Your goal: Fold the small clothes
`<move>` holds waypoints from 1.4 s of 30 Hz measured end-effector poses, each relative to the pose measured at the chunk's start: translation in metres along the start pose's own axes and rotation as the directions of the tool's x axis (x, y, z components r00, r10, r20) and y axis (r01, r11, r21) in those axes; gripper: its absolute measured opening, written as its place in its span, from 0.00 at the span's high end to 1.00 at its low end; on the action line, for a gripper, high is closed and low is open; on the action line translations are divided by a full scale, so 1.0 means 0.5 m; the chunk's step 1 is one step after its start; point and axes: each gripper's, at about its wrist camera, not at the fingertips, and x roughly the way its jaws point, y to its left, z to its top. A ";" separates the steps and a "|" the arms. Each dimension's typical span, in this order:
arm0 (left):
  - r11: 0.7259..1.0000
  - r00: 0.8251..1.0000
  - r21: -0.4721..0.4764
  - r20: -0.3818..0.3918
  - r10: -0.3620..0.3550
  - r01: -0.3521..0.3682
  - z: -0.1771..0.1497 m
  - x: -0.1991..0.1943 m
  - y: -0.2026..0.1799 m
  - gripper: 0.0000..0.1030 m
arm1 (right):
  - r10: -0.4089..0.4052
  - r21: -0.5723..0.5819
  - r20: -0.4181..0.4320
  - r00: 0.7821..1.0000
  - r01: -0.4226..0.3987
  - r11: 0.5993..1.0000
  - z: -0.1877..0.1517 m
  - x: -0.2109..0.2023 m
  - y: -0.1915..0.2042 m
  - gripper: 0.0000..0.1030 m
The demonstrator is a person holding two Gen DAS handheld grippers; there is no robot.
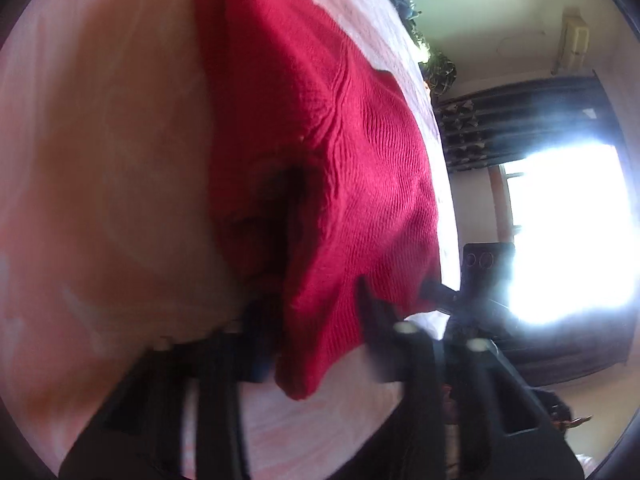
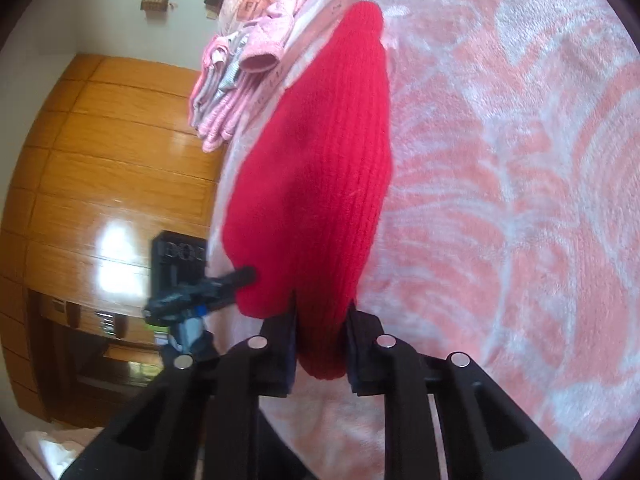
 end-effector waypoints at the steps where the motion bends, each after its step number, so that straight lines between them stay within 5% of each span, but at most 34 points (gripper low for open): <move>1: 1.000 1.000 -0.013 0.000 -0.019 0.019 0.001 -0.004 -0.003 0.83 | 0.008 0.002 0.005 1.000 -0.008 1.000 0.001 -0.007 0.009 0.82; 4: 0.998 0.998 -0.017 0.015 -0.060 0.061 -0.023 -0.027 -0.002 0.84 | 0.016 0.015 0.005 1.000 -0.016 1.000 0.004 -0.019 0.027 0.83; 7: 0.999 0.999 0.040 0.009 0.036 -0.036 -0.035 -0.038 -0.008 0.82 | -0.037 0.011 -0.013 0.999 0.037 0.999 0.007 -0.019 0.012 0.83; 11: 0.986 0.989 0.077 0.000 0.147 -0.147 -0.035 -0.018 0.022 0.79 | -0.238 -0.031 -0.034 0.971 0.237 0.971 -0.007 0.014 -0.010 0.83; 17: 0.981 0.986 0.107 0.057 0.157 -0.162 -0.050 -0.020 0.007 0.75 | -0.250 0.000 0.005 0.968 0.250 0.968 -0.021 0.019 -0.019 0.82; 19: 0.978 0.983 0.109 0.072 0.171 -0.179 -0.062 -0.032 -0.002 0.68 | -0.266 -0.003 0.021 0.964 0.266 0.964 -0.011 0.030 -0.004 0.77; 21: 0.973 0.976 0.109 0.098 0.193 -0.203 -0.079 -0.042 -0.024 0.51 | -0.308 -0.022 0.048 0.950 0.309 0.951 -0.019 0.024 0.015 0.67; 24: 0.954 0.951 0.122 0.180 0.249 -0.273 -0.109 -0.080 -0.053 0.23 | -0.372 -0.045 0.103 0.922 0.378 0.925 -0.034 0.008 0.055 0.46; 27: 0.940 0.931 0.123 0.227 0.285 -0.318 -0.135 -0.112 -0.074 0.17 | -0.449 -0.066 0.142 0.882 0.461 0.885 -0.052 -0.006 0.086 0.37; 42: 0.820 0.793 0.052 0.296 0.532 -0.570 -0.227 -0.176 -0.150 0.14 | -0.651 -0.088 0.265 0.711 0.690 0.718 -0.142 -0.045 0.185 0.04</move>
